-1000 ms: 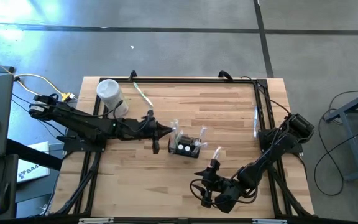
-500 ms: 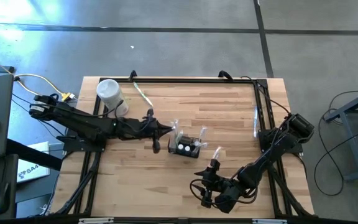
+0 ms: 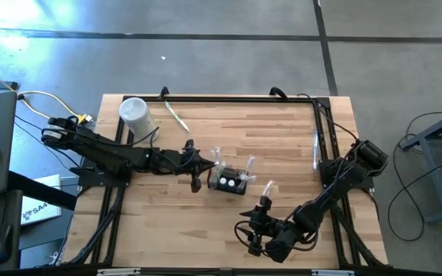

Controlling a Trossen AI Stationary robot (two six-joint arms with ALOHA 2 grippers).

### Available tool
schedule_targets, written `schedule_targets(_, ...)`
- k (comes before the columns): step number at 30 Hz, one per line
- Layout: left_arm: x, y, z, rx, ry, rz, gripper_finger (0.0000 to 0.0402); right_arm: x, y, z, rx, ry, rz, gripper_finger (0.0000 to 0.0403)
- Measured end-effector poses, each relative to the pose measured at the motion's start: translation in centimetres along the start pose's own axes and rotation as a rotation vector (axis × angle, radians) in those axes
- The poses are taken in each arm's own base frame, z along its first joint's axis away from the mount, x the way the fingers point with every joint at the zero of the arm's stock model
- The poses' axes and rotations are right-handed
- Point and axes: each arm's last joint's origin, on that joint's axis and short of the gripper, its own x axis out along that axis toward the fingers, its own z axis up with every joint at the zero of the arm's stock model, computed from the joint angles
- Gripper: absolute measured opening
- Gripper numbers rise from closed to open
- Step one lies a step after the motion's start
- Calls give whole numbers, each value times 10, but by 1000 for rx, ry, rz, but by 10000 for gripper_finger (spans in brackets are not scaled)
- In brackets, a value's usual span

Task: Pick & Place toothbrushing station
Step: Put the left orange toothbrush into the mesh organizer, then put the green toothbrush into the mesh organizer

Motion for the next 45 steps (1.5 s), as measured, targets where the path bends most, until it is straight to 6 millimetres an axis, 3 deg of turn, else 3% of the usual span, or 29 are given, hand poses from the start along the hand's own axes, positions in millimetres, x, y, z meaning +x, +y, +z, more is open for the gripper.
schedule_targets(5,0,-1,1,-8,-4,-34,6,0,0,0,0,0,0,203)
schedule_targets(12,0,-1,-1,-6,16,-41,43,0,0,0,0,0,0,203)
schedule_targets(22,-3,-1,1,-25,9,-44,143,0,0,0,0,0,0,203)
schedule_targets(29,-22,3,15,-8,-13,-61,208,0,0,0,0,0,0,203)
schedule_targets(36,-52,13,25,16,17,-41,229,0,0,0,0,0,-1,203)
schedule_targets(39,-67,23,35,39,74,68,229,0,0,0,0,0,-1,203)
schedule_targets(45,-80,49,72,-121,223,306,229,2,-2,1,0,1,-10,203)
